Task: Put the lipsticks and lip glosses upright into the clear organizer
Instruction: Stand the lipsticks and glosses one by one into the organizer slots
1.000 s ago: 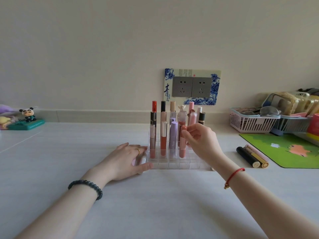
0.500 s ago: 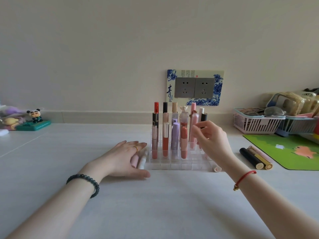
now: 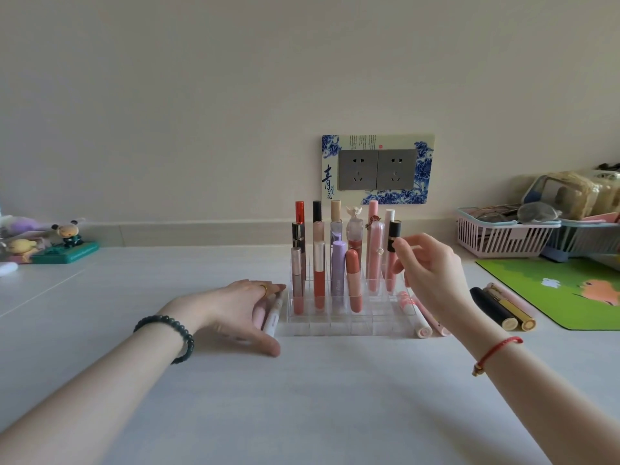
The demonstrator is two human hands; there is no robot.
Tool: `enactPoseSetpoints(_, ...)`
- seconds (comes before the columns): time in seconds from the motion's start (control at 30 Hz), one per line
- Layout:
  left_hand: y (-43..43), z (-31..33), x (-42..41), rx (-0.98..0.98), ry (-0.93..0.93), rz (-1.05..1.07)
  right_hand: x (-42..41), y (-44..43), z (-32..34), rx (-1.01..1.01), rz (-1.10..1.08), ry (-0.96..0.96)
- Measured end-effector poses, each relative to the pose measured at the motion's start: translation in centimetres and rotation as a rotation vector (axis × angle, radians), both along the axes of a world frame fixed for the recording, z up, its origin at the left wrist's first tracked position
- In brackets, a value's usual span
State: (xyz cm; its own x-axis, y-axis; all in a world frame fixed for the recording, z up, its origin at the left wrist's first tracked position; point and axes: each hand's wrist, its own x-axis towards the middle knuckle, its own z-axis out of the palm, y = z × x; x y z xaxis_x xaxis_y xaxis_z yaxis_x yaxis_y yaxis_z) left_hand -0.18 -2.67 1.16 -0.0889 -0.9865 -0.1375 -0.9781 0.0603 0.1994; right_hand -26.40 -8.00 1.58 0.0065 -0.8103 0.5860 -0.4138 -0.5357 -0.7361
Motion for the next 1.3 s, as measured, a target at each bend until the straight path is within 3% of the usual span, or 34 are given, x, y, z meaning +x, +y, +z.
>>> enactPoseSetpoints(0.1,0.0,-0.4,0.6,-0.03,0.087,0.012,0.0,0.0,0.1,-0.02,-0.004,-0.003)
enactPoseSetpoints(0.2,0.8,-0.3,1.1,-0.143,0.368,0.043,0.1,0.4,0.4,-0.084,-0.006,-0.027)
enactPoseSetpoints(0.37,2.4,0.6,0.9,-0.618,0.781,-0.051,1.2,2.5,1.7,-0.1,0.16,-0.076)
enactPoseSetpoints(0.53,3.6,0.8,-3.5,-0.779,0.717,-0.224,3.1,4.3,1.5,0.22,0.593,-0.033)
enactPoseSetpoints(0.8,2.9,-0.3,-6.5,-0.732,0.649,-0.342,3.8,4.9,1.3,0.37,0.703,-0.122)
enactPoseSetpoints(1.0,3.4,-0.3,-7.0,-0.694,0.738,-0.317,3.0,4.3,1.6,0.313,0.606,-0.077)
enactPoseSetpoints(1.17,2.9,-0.4,-5.6,-0.966,0.807,-0.093,0.0,2.3,2.4,0.119,0.253,-0.135)
enactPoseSetpoints(1.3,2.2,-1.7,-3.1,-0.768,0.768,0.151,-0.9,0.9,1.3,0.074,0.097,-0.051)
